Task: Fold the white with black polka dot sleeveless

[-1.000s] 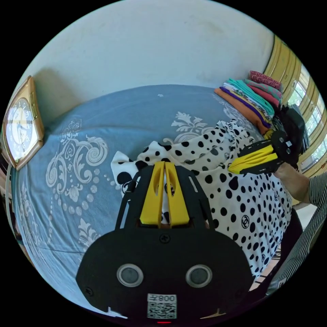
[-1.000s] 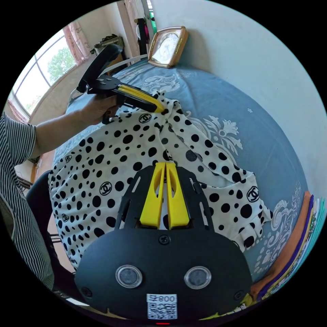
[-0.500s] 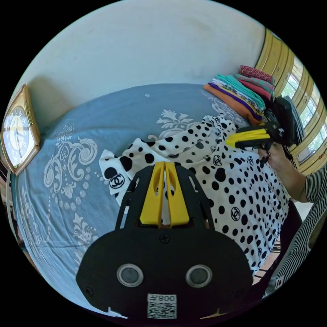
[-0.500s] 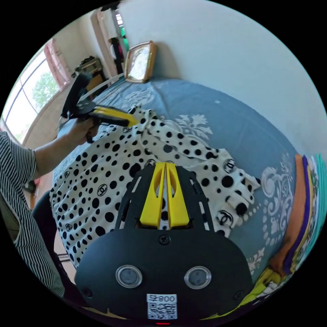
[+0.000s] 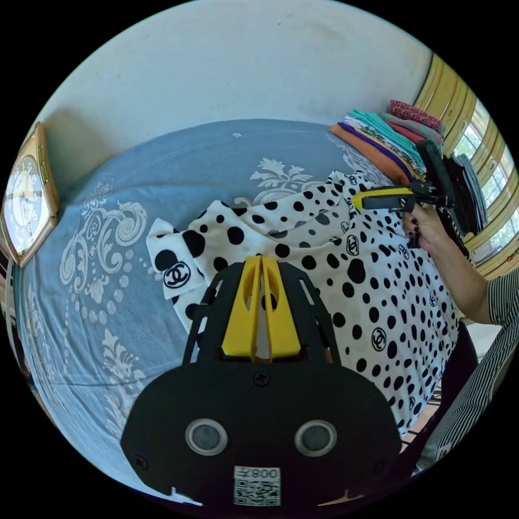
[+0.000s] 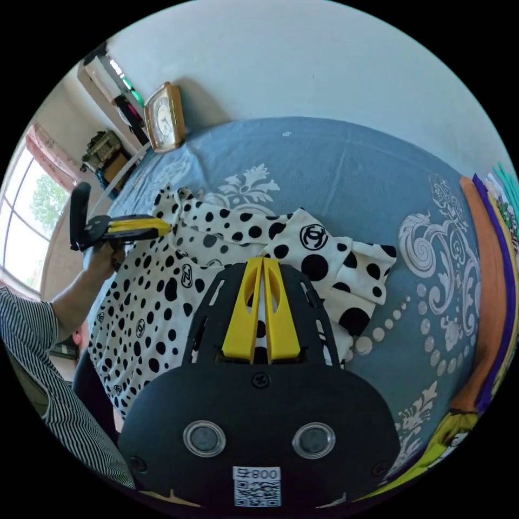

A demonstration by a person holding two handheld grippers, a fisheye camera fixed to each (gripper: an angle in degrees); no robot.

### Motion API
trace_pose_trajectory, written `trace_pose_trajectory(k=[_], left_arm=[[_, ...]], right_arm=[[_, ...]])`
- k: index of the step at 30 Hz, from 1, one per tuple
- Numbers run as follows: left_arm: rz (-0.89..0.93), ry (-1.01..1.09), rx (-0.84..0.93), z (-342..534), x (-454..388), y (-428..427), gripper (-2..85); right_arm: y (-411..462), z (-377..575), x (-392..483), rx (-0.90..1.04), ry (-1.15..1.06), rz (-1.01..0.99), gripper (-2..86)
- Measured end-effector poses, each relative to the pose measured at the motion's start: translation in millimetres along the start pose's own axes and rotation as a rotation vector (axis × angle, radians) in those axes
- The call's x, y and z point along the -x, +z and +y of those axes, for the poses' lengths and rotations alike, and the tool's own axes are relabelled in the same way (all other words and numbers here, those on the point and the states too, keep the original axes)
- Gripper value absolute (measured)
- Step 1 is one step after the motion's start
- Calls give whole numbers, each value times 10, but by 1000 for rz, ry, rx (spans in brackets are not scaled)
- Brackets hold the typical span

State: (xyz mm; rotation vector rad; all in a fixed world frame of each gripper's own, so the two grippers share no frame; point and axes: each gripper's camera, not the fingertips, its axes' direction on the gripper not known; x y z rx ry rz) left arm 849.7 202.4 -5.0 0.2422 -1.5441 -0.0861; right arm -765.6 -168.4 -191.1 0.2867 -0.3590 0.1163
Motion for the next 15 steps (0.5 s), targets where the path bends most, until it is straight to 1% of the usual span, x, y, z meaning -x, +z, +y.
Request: trace_pose_trajectory(k=[3, 6, 10, 15], left_arm=[[22, -12, 0, 217, 86, -196, 2], [-4, -41, 6, 480, 110, -498, 2], [13, -92, -59, 1152, 113, -1114, 2], [69, -222, -4, 2210, 194, -1641, 5]], right_arm=[[-257, -10, -128, 12, 29, -29, 1], [-681, 100, -191, -14, 57, -12, 2], [-1373, 493, -330, -50, 125, -8, 1], [-2006, 1216, -376, 15, 222, -32, 1]])
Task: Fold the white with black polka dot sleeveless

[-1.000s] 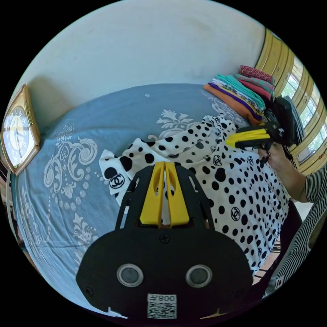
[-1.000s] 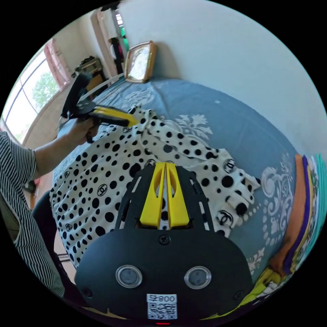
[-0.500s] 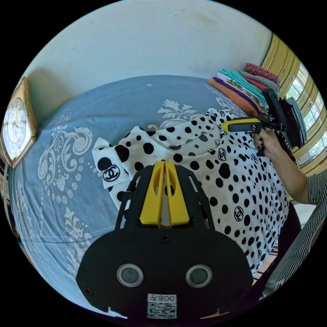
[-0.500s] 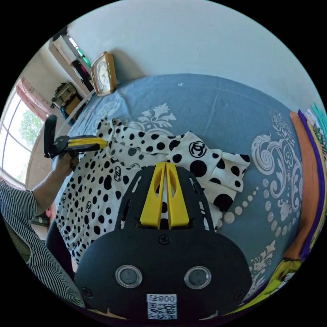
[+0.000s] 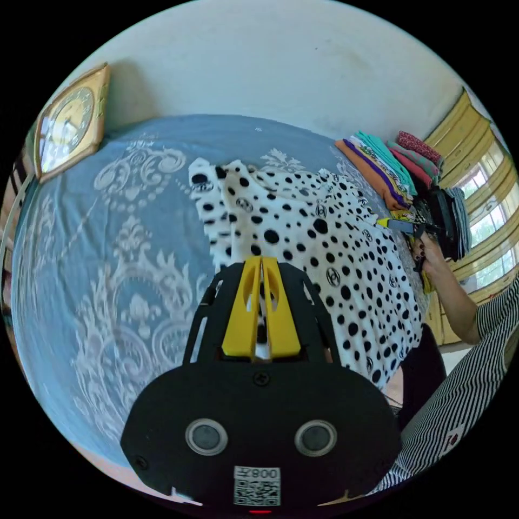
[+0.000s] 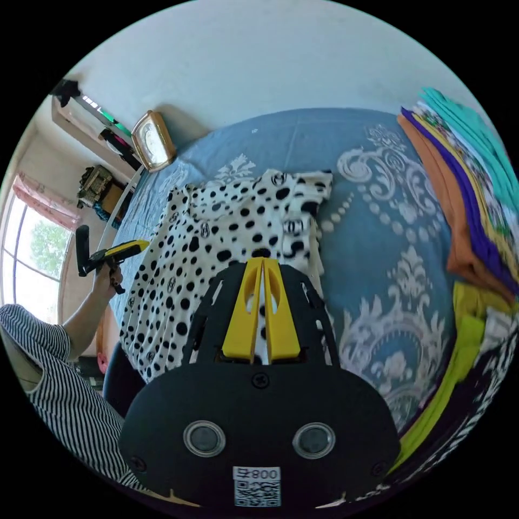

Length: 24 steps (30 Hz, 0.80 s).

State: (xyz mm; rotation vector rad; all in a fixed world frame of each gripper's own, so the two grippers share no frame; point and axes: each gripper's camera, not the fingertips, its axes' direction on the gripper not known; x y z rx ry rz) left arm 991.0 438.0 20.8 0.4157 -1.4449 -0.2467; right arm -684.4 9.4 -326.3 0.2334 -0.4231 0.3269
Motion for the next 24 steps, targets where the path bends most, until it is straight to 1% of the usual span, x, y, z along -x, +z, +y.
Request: trace_pose_trajectory(k=[2, 3, 5, 10, 13, 17, 24], left_arm=[[30, -83, 48, 570, 126, -247, 8], [45, -108, 54, 711, 159, -311, 9], [133, -203, 50, 1263, 288, -567, 20], [259, -367, 51, 2221, 513, -1029, 62], [258, -403, 86, 2751, 587, -1274, 74], [268, -443, 164, 3444, 638, -1476, 84], [335, -527, 203, 4270, 716, -1645, 92]], right_arm=[[-220, 294, -38, 32, 38, -1, 1], [-379, 491, -65, 42, 71, -4, 1], [-626, 769, -89, 53, 112, -30, 1], [-1326, 1432, -73, 94, 203, -71, 2], [-1690, 1758, -59, 101, 236, -124, 6], [-2002, 2141, -21, 144, 263, -102, 17], [-2478, 2672, 20, 185, 323, -130, 57]])
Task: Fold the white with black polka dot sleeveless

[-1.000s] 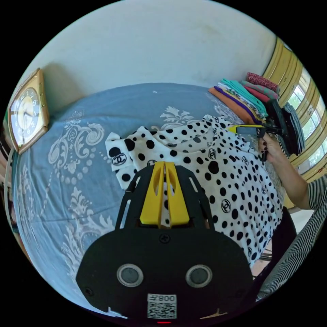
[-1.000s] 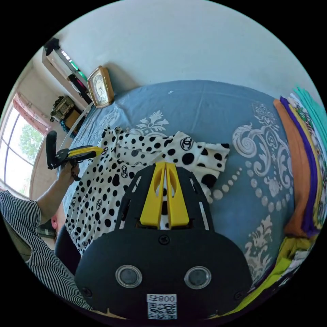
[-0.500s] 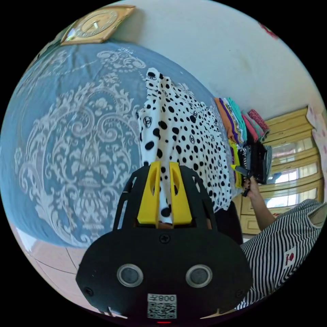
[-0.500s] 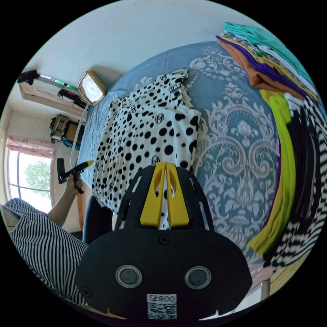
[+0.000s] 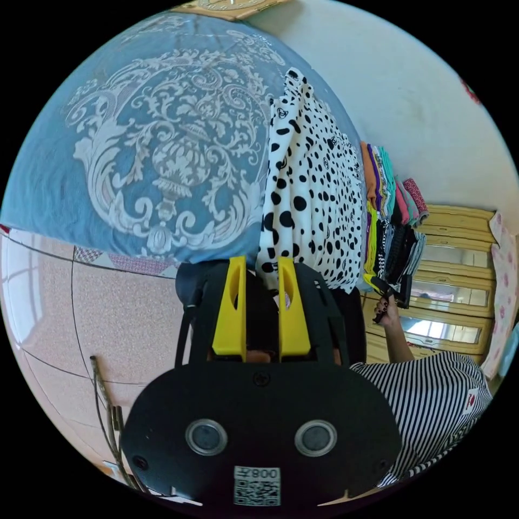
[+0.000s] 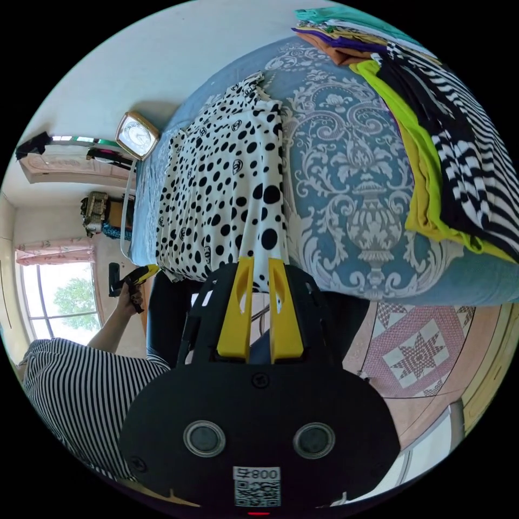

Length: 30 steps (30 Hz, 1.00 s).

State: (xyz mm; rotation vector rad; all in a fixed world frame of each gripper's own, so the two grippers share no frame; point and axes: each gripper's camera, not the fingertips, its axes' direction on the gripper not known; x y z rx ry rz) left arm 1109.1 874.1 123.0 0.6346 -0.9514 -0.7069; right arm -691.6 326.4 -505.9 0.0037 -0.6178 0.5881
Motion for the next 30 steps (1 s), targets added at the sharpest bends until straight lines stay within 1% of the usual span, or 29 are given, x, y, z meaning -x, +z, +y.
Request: trace_pose_trajectory(k=[3, 8, 12, 16, 21, 30], left_arm=[[-10, -4, -11, 186, 76, -91, 94], [-22, 42, 56, 360, 85, -113, 97], [-58, 80, 117, 480, 24, -20, 99], [-88, 78, 162, 618, 44, 63, 99], [-136, 86, 192, 794, 70, 21, 99], [-125, 38, 232, 975, 375, -49, 96]], right_arm=[[-172, 177, 55, 4, -7, 23, 59], [-409, 406, 83, 8, 6, 27, 61], [-544, 550, 159, 22, -2, 70, 66], [-652, 623, 238, 42, -10, 142, 69], [-732, 649, 339, 79, -28, 180, 75], [-891, 671, 438, 135, -6, 222, 64]])
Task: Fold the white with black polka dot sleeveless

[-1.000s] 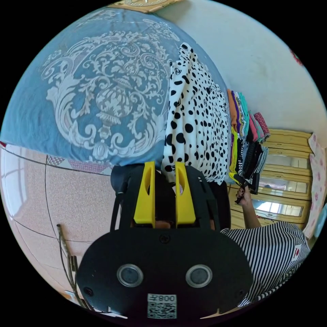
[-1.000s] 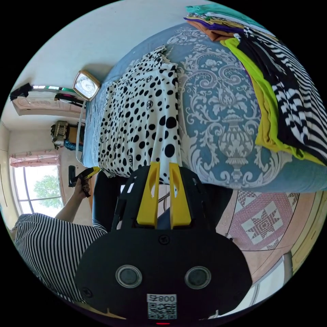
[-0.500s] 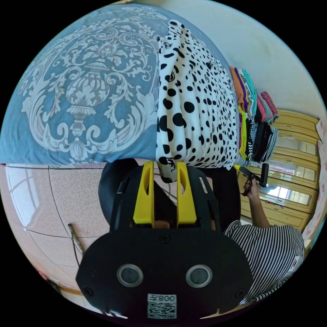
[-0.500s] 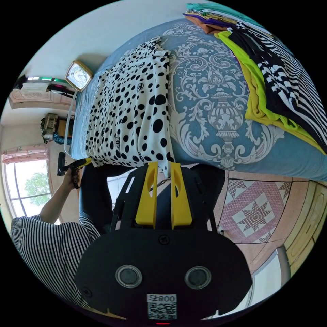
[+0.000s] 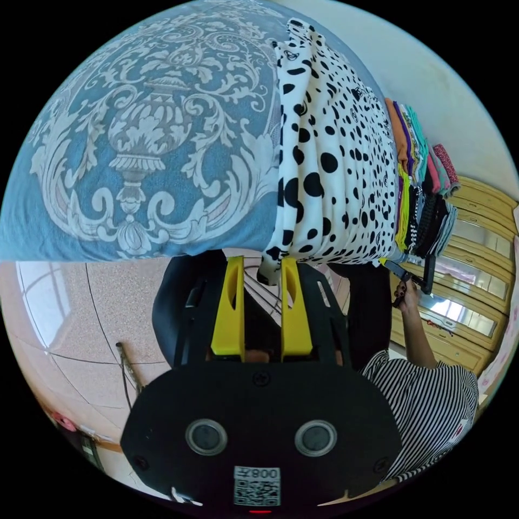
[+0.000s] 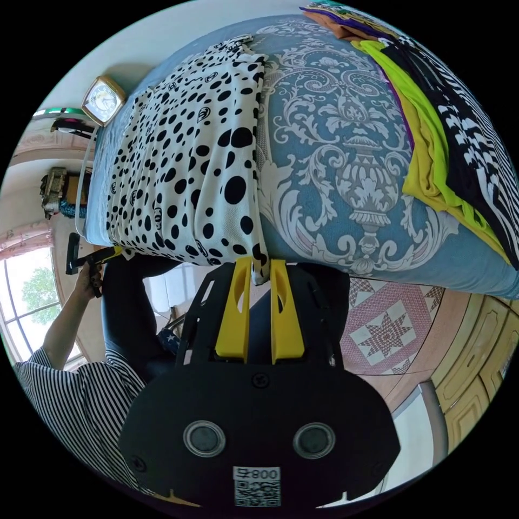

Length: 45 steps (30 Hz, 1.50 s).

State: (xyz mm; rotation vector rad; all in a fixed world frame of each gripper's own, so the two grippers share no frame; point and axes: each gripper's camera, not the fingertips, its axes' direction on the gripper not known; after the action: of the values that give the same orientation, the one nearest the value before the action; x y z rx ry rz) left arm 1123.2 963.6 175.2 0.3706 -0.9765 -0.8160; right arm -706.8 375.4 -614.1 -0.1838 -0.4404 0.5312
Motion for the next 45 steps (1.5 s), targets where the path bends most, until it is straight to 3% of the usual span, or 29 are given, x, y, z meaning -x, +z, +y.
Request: trace_pose_trajectory(k=[12, 28, 45], left_arm=[[101, 30, 5, 377, 356, -134, 26], [545, 181, -278, 1229, 845, -926, 13], [657, 183, -370, 1699, 1238, -971, 10]], right_arm=[[-542, 316, -181, -17, -33, -125, 9], [-1656, 894, -671, -199, -88, -450, 4], [-1862, 1304, -969, -261, -107, -530, 3]])
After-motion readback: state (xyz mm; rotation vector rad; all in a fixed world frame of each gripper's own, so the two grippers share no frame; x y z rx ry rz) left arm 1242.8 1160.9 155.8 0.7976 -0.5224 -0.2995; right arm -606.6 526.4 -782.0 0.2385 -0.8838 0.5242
